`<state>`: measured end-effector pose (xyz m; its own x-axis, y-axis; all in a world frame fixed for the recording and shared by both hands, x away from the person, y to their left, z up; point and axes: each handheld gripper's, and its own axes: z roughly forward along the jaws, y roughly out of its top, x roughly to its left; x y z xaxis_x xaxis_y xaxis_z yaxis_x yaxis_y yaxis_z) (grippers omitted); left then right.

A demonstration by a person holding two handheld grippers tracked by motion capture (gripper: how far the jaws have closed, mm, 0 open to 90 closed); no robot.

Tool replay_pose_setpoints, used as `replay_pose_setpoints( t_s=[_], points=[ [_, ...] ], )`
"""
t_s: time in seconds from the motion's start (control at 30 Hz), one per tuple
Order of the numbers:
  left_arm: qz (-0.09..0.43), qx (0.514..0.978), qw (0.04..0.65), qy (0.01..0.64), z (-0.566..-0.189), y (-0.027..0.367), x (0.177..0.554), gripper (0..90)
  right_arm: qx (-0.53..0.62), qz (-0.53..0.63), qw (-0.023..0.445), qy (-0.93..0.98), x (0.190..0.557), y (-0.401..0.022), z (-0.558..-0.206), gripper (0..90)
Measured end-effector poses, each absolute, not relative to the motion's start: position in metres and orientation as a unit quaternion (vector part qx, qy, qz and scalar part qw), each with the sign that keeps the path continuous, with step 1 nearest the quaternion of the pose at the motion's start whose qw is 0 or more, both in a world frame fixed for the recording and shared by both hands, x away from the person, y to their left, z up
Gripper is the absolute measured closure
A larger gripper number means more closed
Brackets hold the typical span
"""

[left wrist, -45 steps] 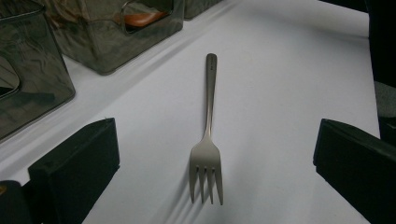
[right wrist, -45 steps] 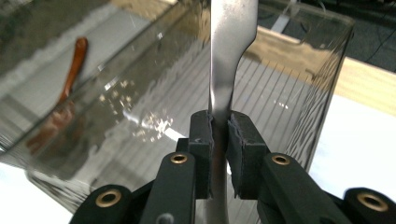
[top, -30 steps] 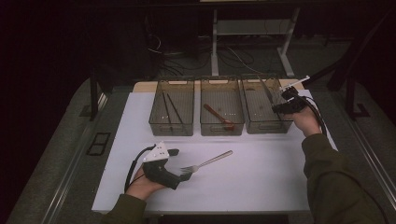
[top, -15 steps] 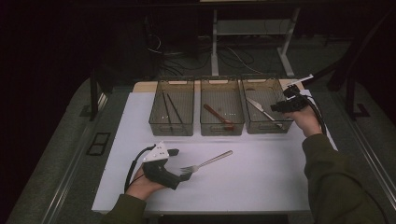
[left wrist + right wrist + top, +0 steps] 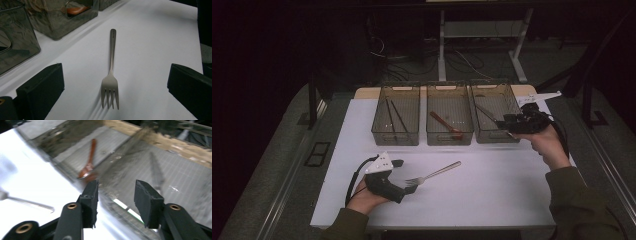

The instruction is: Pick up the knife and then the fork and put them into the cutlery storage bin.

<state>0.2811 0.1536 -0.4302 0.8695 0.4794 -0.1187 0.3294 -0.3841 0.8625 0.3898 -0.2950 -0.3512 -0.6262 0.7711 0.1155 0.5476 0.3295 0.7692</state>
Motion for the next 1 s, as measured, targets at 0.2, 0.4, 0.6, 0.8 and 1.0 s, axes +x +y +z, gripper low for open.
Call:
replay_pose_setpoints(
  t_s=[0.2, 0.4, 0.6, 0.8, 1.0],
  points=[
    [0.077, 0.828, 0.498, 0.244, -0.43, 0.154, 0.281, 0.1, 0.377, 0.415, 0.114, 0.82, 0.369, -0.273, -0.36, 72.5],
    [0.078, 0.829, 0.496, 0.245, -0.43, 0.154, 0.281, 0.1, 0.345, 0.411, 0.074, 0.841, 0.359, -0.246, -0.381, 88.5],
    [0.077, 0.83, 0.496, 0.245, -0.43, 0.154, 0.281, 0.1, 0.321, 0.386, 0.047, 0.864, 0.357, -0.212, -0.404, 88.7],
    [0.077, 0.829, 0.496, 0.245, -0.431, 0.154, 0.281, 0.1, 0.305, 0.361, 0.044, 0.88, 0.361, -0.186, -0.42, 88.7],
    [0.077, 0.83, 0.496, 0.244, -0.43, 0.154, 0.281, 0.1, 0.3, 0.343, 0.045, 0.889, 0.366, -0.169, -0.432, 88.7]
  ],
)
